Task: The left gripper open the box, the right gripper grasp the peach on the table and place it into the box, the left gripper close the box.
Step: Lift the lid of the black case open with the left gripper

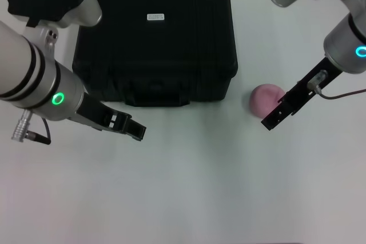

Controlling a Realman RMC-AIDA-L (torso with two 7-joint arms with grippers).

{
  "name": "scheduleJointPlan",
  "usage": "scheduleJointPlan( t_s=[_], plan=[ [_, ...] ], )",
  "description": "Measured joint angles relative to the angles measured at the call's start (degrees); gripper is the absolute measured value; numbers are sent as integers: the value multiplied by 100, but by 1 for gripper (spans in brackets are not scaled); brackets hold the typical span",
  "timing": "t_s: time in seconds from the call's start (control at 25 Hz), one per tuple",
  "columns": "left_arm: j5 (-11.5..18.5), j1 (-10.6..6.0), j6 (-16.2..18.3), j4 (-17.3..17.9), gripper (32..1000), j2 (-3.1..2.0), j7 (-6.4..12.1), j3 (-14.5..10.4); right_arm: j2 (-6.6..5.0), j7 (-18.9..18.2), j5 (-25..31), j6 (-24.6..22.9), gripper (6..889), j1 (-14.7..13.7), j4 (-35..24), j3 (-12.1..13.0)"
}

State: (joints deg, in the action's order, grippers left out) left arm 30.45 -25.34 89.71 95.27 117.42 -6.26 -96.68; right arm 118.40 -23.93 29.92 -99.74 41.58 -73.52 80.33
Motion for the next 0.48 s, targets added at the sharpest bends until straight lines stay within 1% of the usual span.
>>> scheduleJointPlan(
  t_s=[0.12, 0.4, 0.48],
  plan=[
    [18, -4, 40, 47, 871, 0, 33, 37, -1, 11, 1, -39, 875, 0, -19, 0],
    [-19, -60, 91, 89, 868, -1, 33, 57, -1, 27, -4, -73, 871, 4, -89, -5],
    [-33, -65, 104, 89, 867, -7, 29, 122, -5, 28, -5, -74, 870, 5, -90, -17]
  ],
)
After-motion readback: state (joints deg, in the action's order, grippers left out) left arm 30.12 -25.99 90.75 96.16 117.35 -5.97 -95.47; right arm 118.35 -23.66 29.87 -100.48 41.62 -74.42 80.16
